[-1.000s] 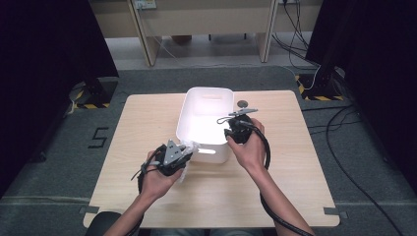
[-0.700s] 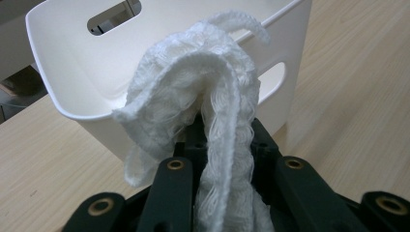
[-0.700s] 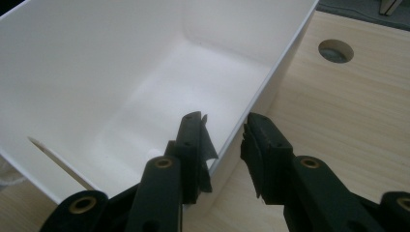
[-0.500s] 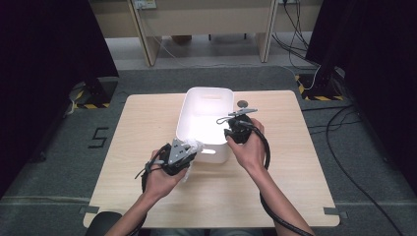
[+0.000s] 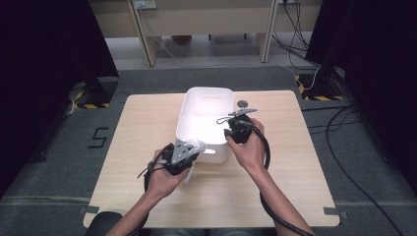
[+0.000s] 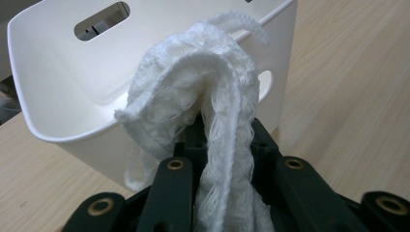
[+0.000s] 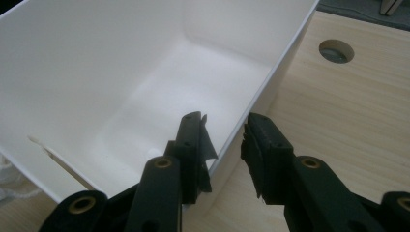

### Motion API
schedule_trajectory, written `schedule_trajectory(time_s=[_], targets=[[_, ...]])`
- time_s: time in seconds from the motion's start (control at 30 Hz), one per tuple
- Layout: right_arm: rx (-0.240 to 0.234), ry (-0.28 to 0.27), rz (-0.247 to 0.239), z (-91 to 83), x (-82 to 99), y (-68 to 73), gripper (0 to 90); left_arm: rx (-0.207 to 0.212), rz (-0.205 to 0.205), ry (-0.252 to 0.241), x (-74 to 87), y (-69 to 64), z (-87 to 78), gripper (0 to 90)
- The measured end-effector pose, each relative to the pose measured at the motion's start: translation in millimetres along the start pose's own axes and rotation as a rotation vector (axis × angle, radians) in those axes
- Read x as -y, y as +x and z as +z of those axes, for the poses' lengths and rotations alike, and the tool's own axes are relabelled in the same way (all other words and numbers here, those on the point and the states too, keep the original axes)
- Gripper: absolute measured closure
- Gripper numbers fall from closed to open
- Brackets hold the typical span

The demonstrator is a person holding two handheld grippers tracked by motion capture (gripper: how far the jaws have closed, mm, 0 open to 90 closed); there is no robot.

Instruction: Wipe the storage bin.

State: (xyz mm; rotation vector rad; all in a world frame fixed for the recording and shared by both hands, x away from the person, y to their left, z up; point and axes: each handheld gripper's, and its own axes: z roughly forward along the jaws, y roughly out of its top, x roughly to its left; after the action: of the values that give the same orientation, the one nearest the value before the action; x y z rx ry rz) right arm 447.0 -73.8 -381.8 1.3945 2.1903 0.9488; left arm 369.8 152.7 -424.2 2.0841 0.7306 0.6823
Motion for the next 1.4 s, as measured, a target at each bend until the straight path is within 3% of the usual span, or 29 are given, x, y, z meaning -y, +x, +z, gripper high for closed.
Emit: schedule_trajectory(time_s=[0.47, 0.73, 1.4], targets=[[-0.002, 0.001, -0.002, -0.1, 0.0, 0.5, 68.1, 0.005, 0.021, 0.008, 0.9, -2.7, 4.9, 75.6], [-0.003, 0.001, -0.005, 0.1, -0.1, 0.1, 68.0, 0.011, 0.015, 0.029, 5.0, -6.6, 10.1, 75.6], [-0.003, 0.003, -0.006, 0.5, 0.0, 0.5, 67.9, 0.007, 0.051, 0.072, 14.9, -13.5, 20.7, 75.6]])
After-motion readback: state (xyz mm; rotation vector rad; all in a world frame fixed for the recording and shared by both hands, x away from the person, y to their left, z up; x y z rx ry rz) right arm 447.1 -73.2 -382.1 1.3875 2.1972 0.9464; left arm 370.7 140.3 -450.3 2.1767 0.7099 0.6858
